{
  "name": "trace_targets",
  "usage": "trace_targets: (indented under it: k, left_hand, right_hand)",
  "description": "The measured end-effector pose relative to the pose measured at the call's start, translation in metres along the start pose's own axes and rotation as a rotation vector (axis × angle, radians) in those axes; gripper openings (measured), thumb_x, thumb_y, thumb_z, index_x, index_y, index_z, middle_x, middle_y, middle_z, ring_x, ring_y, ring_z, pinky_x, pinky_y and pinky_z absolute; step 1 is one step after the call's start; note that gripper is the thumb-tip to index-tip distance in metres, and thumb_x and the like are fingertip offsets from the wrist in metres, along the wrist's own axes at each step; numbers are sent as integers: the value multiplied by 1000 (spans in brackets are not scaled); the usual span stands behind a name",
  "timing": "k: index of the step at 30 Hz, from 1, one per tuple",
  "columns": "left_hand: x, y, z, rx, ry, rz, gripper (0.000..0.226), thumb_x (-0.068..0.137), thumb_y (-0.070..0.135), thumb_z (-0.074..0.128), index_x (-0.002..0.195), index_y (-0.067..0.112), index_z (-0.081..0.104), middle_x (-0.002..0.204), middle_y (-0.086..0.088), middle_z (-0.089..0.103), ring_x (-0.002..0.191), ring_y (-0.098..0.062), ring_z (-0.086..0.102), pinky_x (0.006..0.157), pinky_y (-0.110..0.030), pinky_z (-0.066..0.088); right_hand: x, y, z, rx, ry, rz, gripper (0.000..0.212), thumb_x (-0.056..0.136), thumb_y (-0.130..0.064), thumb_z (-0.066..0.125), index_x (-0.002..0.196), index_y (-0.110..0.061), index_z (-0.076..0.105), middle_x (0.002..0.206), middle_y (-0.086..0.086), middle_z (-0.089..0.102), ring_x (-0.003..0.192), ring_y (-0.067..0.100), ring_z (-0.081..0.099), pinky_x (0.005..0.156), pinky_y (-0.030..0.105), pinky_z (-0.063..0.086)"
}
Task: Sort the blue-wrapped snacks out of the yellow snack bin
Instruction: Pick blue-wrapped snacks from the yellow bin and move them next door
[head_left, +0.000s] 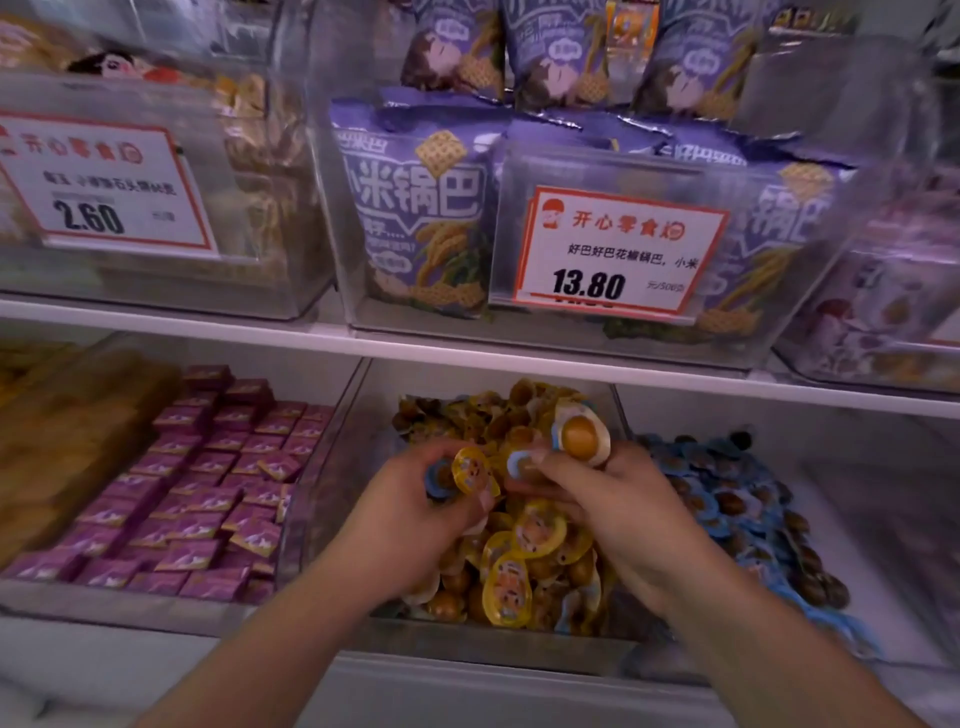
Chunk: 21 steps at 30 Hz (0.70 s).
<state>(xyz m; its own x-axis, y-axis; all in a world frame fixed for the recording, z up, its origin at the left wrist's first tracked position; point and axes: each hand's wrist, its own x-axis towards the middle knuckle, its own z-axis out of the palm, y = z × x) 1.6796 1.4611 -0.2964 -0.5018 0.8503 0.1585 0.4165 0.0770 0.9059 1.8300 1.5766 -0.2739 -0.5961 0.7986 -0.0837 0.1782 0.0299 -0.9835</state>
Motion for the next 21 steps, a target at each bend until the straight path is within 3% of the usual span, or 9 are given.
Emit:
trace_targets:
  k: [3,6,8,10,13,15,18,21]
  left_hand:
    - [-2,-4,-9,119,32,49,20,81,21,79,98,29,69,94,13,70,88,0,65,80,-22,51]
    - [-9,-7,-15,378,70,127,29,83,37,75,109,40,63,104,25,52,91,9,53,77,0,36]
    - [-13,-6,-17,442,60,153,33,84,45,70,116,37,64,103,23,51,92,4,54,73,-3,35]
    - [-15,-6,-19,462,55,178,31,87,42,67,116,30,68,99,19,51,92,0,57,73,-7,36]
    - [-14,-7,-18,476,82,194,23,94,19,63,116,21,72,92,16,49,88,7,56,73,-2,34]
    - [-12,-7,-16,475,114,155,24,97,18,58,117,22,71,94,12,50,91,-6,60,73,-11,35]
    - [-11,-1,-16,461,147,206,28,96,41,56,117,28,69,92,18,47,88,-10,60,71,-19,39]
    - [-15,4,-11,566,11,218,57,85,78,38,123,41,59,106,20,49,91,-10,62,74,-31,53]
  right_hand:
    - [0,-9,-5,-483,1,-252,5,87,-33,72,82,-35,70,79,-10,73,76,2,67,66,21,54]
    - [2,-11,-4,-815,-77,-372,8,89,-31,66,97,-33,66,86,-14,67,82,8,63,57,12,39]
    - [2,-8,-3,-1021,-96,-451,15,93,-36,60,106,-30,64,94,-8,68,90,16,62,60,22,37]
    - [2,-7,-3,-1179,-119,-486,19,95,-36,55,110,-29,64,102,-2,69,98,24,62,70,32,45]
    - [4,-11,-11,-1161,-97,-537,27,99,-38,47,120,-31,63,103,-4,72,97,21,65,78,37,54]
    - [6,-15,-17,-1084,-71,-556,30,100,-43,49,125,-35,63,103,-8,74,94,15,66,75,28,50]
    - [4,-19,-25,-1061,-81,-565,33,98,-45,53,129,-38,60,106,-11,74,95,11,66,72,23,45]
    - [-3,-27,-38,-1107,-212,-505,36,92,-52,59,127,-42,57,93,-14,70,81,4,63,68,23,50]
